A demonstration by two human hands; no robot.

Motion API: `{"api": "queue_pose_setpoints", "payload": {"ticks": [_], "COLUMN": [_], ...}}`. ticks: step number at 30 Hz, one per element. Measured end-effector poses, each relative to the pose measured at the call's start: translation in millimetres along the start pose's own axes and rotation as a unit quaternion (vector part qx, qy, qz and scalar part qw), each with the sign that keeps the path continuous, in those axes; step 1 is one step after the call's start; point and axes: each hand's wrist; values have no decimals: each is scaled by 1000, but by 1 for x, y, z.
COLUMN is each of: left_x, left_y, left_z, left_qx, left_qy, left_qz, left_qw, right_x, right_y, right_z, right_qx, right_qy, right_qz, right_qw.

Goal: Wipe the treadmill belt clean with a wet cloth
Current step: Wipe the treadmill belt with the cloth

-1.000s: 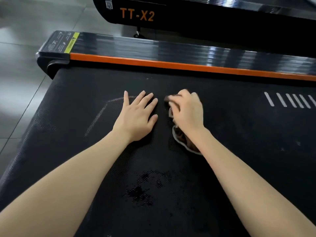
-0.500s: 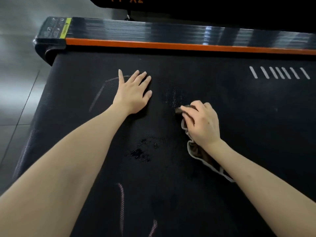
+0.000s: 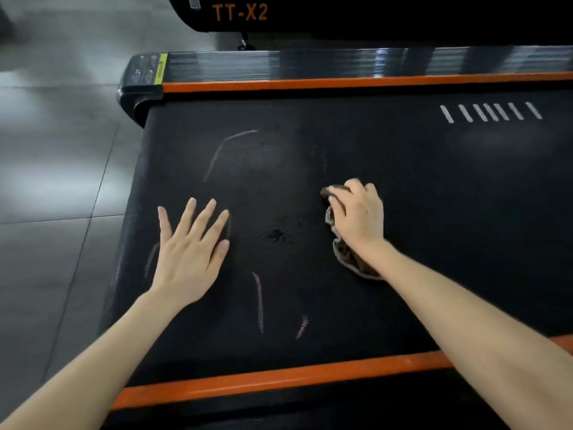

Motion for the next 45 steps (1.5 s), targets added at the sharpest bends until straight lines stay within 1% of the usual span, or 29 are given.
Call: {"api": "queue_pose_setpoints", "payload": {"ticks": [1,3,5,6,10,12,14,16,18,20,23,26,28,30,32,34,37,39,41,43,45], "left_x": [-1,2,6,8,9,9,9,9,9,8,6,6,6,8,7,6,5,5,6,8,9], "left_y": [1,0,-6,-10,-23,-25,-26,-26,-25,-24,-23,-23,-23,-24,-26,-26,-27,-29,-29,-29,-29], "left_z": [7,13,18,20,23,22,22,22,22,22,23,23,23,23,22,24,26,26,25,24,23], "left_qx": [-6,-13,-22,-30,-28,-21,-17,-14,-15,-18,-19,-19,-20,-19,-13,-10,2,6,7,8,13], "left_qy": [-3,-7,-14,-19,-17,-16,-16,-14,-15,-16,-16,-17,-19,-22,-21,-21,-20,-17,-15,-16,-17], "left_qz": [0,5,13,17,37,50,60,65,70,75,79,76,71,66,64,63,60,57,56,58,53], "left_qw": [1000,1000,1000,999,999,998,998,998,997,997,997,997,997,997,998,998,998,998,998,998,998], "right_x": [-11,-22,-7,7,52,42,8,-47,-97,-118,-88,-32,-17,-30,-64,-87,-67,-34,-14,-23,-49], "right_y": [9,31,49,56,74,72,61,44,30,29,54,86,97,90,73,60,66,81,90,87,72], "right_z": [22,66,84,84,83,86,91,98,106,110,116,125,122,117,115,115,105,99,97,102,109], "right_qx": [-10,-54,-76,-71,-37,-28,-27,-42,-76,-103,-144,-175,-193,-215,-239,-270,-315,-329,-326,-316,-311], "right_qy": [19,92,132,119,-4,-50,-53,-11,46,83,139,128,132,176,244,291,337,341,324,318,334], "right_qz": [-9,-33,-25,-9,56,49,31,2,-8,0,5,4,-19,-64,-122,-155,-160,-150,-148,-169,-201], "right_qw": [1000,994,988,990,998,997,998,999,996,991,980,976,972,958,932,905,873,868,876,878,867]}}
Point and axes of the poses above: each hand's wrist, its own z-axis away from the middle knuckle, its own y-axis out of the back of the hand, x = y × z, and after that the axes turned 8 degrees about x, right-handed
